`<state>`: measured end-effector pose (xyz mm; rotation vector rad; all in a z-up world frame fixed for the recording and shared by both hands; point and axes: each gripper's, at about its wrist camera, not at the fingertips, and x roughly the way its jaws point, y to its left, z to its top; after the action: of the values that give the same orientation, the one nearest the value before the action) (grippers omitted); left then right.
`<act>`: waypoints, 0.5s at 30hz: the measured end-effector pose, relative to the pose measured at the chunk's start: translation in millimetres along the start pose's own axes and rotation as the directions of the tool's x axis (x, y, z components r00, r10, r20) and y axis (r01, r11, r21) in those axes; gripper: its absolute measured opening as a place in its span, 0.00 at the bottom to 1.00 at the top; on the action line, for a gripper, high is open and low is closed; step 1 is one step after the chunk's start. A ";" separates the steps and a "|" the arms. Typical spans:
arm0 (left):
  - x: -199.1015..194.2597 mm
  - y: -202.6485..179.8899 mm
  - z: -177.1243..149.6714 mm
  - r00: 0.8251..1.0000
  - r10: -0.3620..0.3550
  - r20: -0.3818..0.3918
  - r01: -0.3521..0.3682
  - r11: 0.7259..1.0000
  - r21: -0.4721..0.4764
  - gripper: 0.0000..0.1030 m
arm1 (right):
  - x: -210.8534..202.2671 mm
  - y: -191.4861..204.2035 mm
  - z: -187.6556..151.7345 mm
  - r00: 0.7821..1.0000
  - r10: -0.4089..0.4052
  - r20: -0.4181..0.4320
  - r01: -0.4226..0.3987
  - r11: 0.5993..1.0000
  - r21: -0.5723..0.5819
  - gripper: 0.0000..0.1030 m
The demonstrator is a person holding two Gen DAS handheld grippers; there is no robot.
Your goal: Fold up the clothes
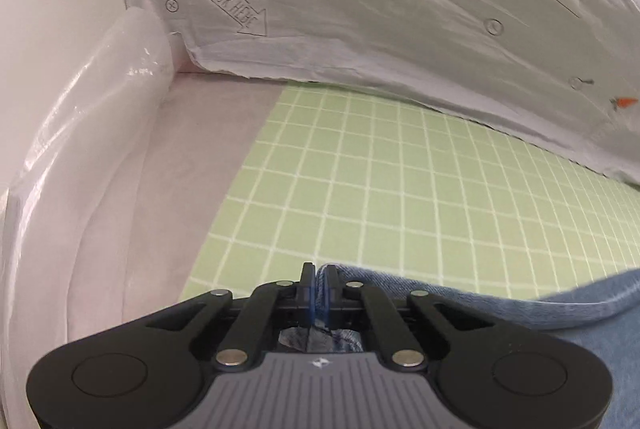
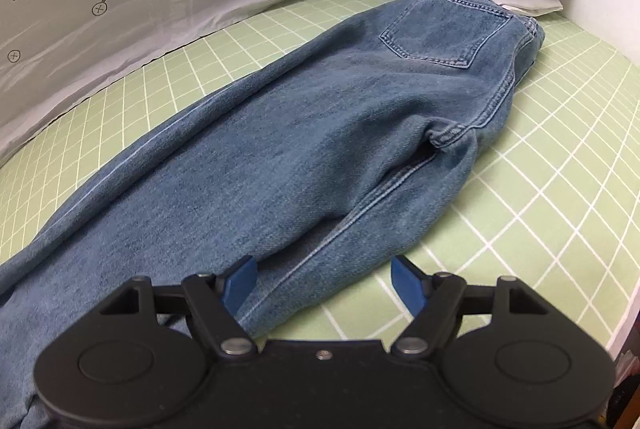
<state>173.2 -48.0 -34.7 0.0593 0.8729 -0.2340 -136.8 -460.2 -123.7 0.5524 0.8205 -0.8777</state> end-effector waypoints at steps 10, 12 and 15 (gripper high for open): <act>11.5 41.2 -11.5 0.996 0.057 -0.068 -0.068 0.982 -0.178 0.38 | 9.6 22.4 1.9 0.998 -0.058 -0.007 0.057 0.993 -0.106 0.81; 1.2 52.1 -34.1 0.994 0.046 -0.102 -0.066 0.979 -0.191 0.42 | 10.1 22.7 0.5 0.999 -0.053 -0.008 0.052 0.993 -0.109 0.82; -16.7 67.6 -65.1 0.990 0.021 -0.139 -0.058 0.961 -0.272 0.45 | 8.4 22.3 0.3 0.999 -0.045 -0.001 0.045 0.992 -0.114 0.83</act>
<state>129.2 30.4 -66.8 -0.1687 1.0308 -0.0695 -114.8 -452.3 -128.2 0.4368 0.8833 -0.8651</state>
